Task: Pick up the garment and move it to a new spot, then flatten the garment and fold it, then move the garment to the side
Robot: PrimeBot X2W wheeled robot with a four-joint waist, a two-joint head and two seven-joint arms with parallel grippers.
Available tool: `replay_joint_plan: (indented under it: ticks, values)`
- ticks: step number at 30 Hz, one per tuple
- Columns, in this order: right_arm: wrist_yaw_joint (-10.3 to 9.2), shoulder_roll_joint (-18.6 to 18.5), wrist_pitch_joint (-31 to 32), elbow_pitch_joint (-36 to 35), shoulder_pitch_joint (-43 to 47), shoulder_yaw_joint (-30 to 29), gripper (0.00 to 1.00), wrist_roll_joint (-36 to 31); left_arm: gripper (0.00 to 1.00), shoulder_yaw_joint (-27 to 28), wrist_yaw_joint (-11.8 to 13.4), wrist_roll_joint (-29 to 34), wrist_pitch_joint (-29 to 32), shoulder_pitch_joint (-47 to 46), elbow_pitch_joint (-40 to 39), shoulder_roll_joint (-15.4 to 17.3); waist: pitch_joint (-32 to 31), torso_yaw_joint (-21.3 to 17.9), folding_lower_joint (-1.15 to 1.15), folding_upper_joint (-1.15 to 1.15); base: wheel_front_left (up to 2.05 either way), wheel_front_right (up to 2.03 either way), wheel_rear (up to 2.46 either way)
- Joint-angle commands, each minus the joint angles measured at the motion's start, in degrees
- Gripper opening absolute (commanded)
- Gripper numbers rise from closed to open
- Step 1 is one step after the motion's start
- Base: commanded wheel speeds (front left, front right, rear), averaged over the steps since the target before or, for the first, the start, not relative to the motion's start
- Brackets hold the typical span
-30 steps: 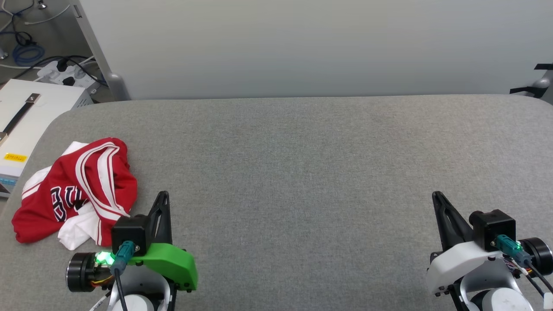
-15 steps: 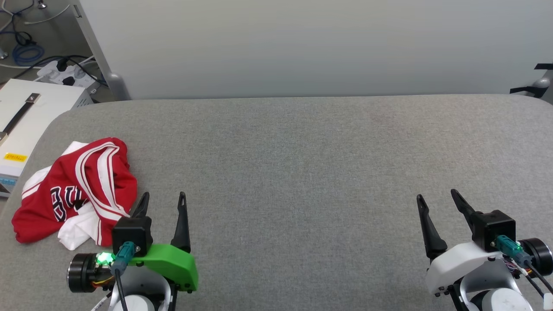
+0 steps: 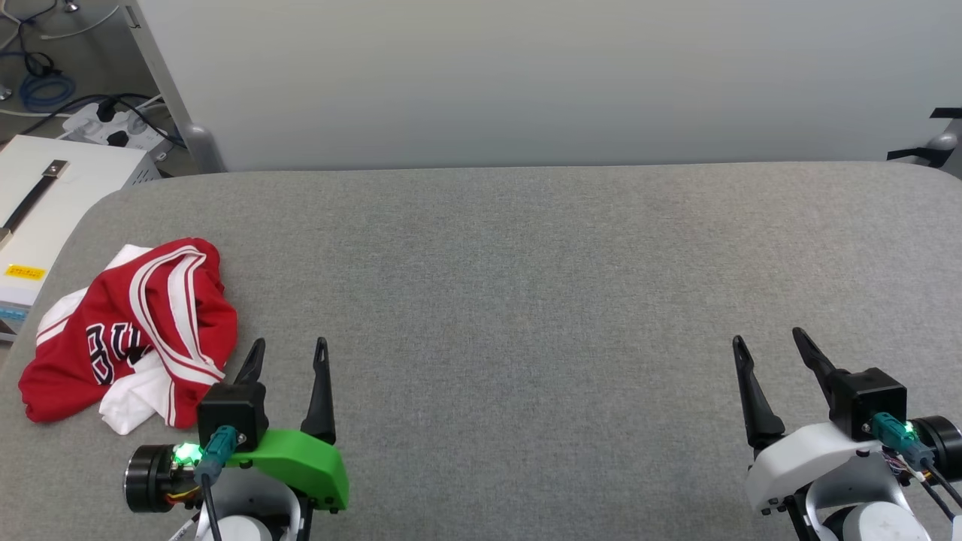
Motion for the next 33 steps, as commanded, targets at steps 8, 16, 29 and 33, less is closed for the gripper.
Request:
replay_joint_plan:
  ticks: [8,16,29,33]
  values:
    - [-0.01,-0.01,-1.53,0.12,-0.25,-0.17,1.0,0.0,1.0,-0.42,-0.42,-1.24,-1.41,0.15,1.12,-0.06,0.16,0.04,0.0,0.0,0.0,0.0,0.0]
    - [-0.01,-0.02,-2.46,-0.5,-0.42,-0.29,1.0,0.69,1.0,-0.53,-0.73,-1.8,-2.36,0.16,1.63,-0.07,0.36,0.12,0.0,0.0,0.0,0.0,0.0]
    - [-0.01,-0.02,-3.96,-1.96,-0.64,-0.11,1.0,1.14,1.0,-0.63,-0.97,-2.37,-3.88,0.38,0.47,-0.09,0.41,0.42,0.0,0.0,0.0,0.0,0.0]
    - [-0.01,-0.02,-4.43,-2.17,-0.53,-0.15,1.0,1.43,1.0,-0.74,-1.06,-2.59,-4.36,0.7,0.17,-0.1,0.26,0.54,0.0,0.0,0.0,0.0,0.0]
